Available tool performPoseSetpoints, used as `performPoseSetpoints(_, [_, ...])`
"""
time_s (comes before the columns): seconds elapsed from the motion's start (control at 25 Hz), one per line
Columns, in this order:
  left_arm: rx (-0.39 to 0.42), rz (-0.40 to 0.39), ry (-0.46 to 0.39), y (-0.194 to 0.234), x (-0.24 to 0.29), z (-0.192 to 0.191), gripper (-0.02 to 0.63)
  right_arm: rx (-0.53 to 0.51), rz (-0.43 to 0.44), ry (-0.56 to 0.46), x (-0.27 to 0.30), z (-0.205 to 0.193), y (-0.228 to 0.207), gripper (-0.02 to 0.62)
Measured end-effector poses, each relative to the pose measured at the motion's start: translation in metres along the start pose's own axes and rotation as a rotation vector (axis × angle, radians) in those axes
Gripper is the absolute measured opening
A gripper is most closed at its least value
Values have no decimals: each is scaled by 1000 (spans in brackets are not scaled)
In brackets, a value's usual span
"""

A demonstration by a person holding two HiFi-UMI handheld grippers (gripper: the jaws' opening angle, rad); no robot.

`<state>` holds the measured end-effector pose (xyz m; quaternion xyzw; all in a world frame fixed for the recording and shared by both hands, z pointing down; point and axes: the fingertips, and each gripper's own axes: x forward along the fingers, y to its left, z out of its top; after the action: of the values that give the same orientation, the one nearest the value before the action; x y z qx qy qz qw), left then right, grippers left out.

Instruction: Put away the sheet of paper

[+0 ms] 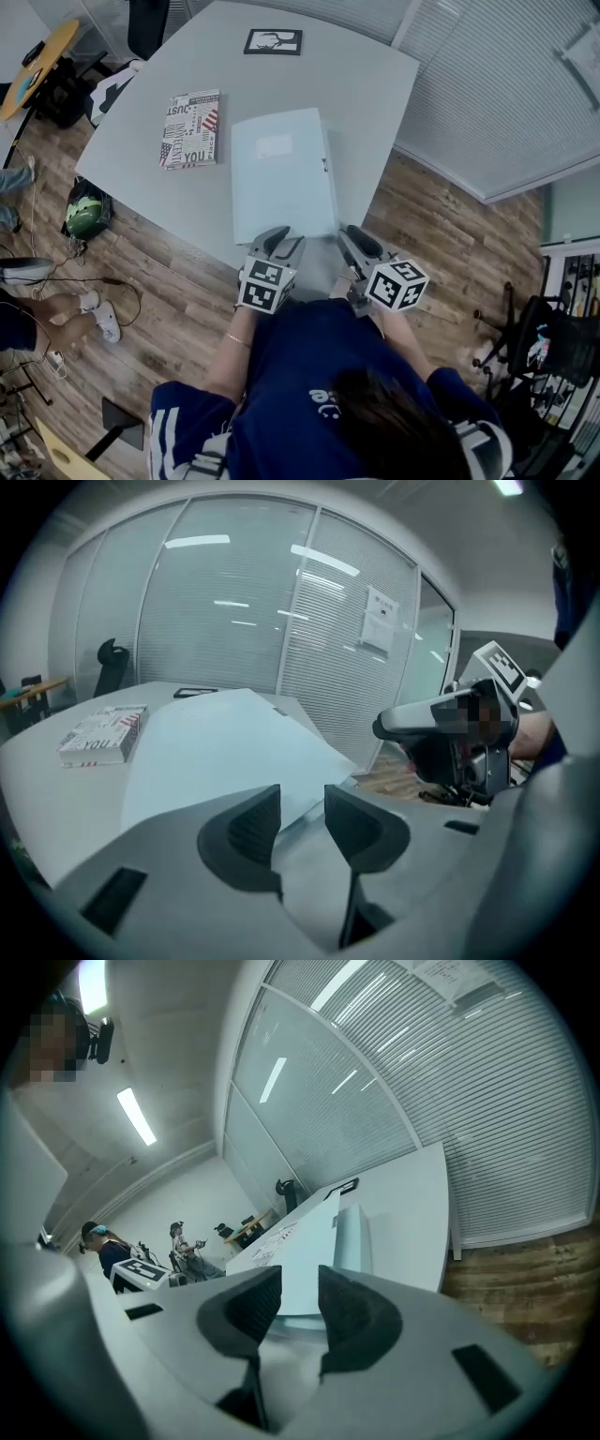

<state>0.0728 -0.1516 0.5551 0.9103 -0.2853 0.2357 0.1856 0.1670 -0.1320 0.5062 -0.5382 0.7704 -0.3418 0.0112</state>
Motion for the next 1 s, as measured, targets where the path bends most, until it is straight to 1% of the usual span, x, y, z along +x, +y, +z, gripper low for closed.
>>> performPoseSetpoints(0.16, [-181, -18, -23, 9, 3, -2, 132, -19, 0, -6, 2, 2, 1, 130])
performPoseSetpoints(0.24, [-219, -4, -27, 14, 5, -4, 132, -27, 4, -10, 3, 4, 1, 130])
performPoseSetpoints(0.36, [-235, 4, -16, 18, 7, -6, 132, -28, 9, -15, 4, 7, 2, 130])
performPoseSetpoints(0.44, [-249, 0, -23, 17, 7, -3, 132, -28, 11, -19, 4, 10, 1, 130])
performPoseSetpoints(0.56, [-279, -6, -64, 16, 4, 5, 132, -25, 13, -13, 7, 11, 0, 130])
performPoseSetpoints(0.72, [-306, -12, -150, 16, -2, 26, 130, -16, 13, -18, 11, 15, -1, 130])
performPoseSetpoints(0.92, [-316, 9, -184, 19, -11, 35, 130, -39, 34, -35, 13, 24, 8, 129])
performPoseSetpoints(1.0, [-325, 28, -213, 20, -19, 41, 130, -53, 38, -51, 12, 31, 11, 129])
